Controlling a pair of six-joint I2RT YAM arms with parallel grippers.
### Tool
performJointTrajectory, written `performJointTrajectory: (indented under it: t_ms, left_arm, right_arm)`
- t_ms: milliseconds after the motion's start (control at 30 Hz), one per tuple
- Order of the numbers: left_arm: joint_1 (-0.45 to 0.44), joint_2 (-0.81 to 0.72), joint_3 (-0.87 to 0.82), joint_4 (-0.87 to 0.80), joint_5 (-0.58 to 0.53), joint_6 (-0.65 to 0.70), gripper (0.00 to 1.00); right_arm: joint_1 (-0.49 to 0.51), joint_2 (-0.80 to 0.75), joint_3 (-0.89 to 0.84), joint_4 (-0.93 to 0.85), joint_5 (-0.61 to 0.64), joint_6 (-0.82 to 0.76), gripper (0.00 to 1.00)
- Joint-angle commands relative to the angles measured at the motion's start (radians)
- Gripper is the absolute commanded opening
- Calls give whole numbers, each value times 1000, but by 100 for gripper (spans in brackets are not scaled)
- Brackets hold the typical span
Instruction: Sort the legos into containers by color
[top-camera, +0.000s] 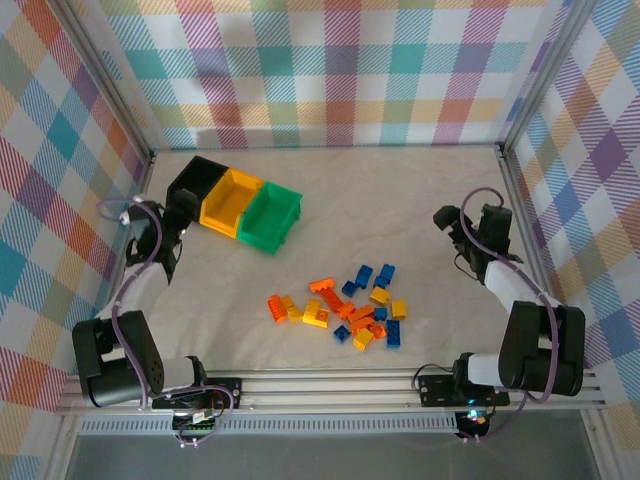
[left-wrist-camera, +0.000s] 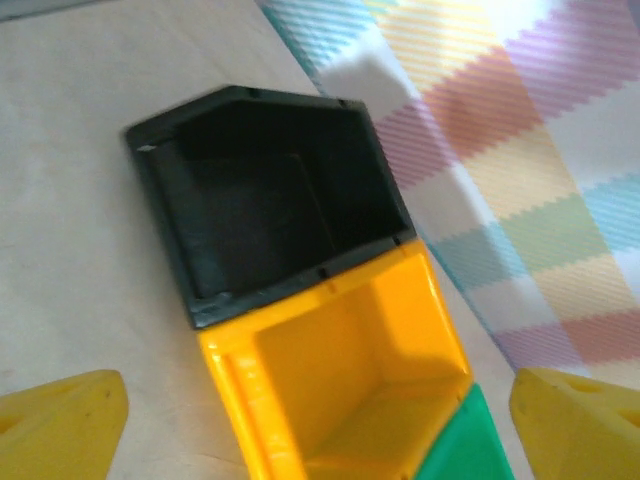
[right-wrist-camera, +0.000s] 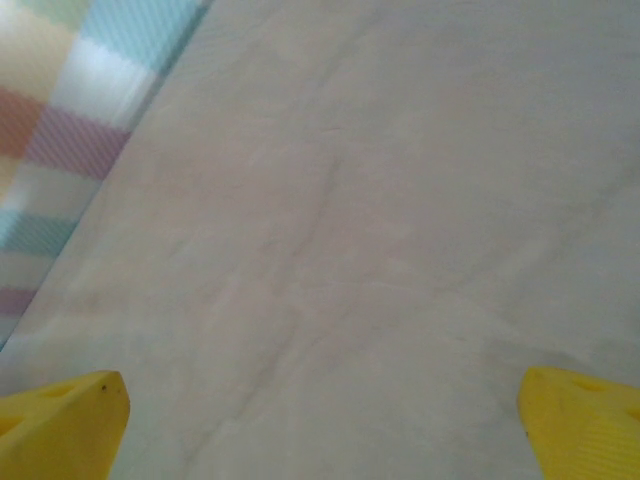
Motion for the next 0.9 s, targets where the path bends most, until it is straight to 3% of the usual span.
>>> performJointTrajectory:
  t_ms: [0,167,300,633,867]
  left_arm:
    - [-95,45,149,-211,60,186,94]
    - [-255,227,400,-507,-28,406,88]
    - [-345,354,519,-616,-136,522,86]
    - [-431,564,665,-650,-378,656,79]
    - [-460,673,738,-660,-362,661,63]
  right_arm:
    - [62,5,71,-117,-65,-129,99]
    - [135,48,136,-236,16,-197,100]
    - [159,88,153,-266,27,-207,100]
    - [195,86,150,-281,46,-207,100]
    - [201,51,160,-313,91,-190,100]
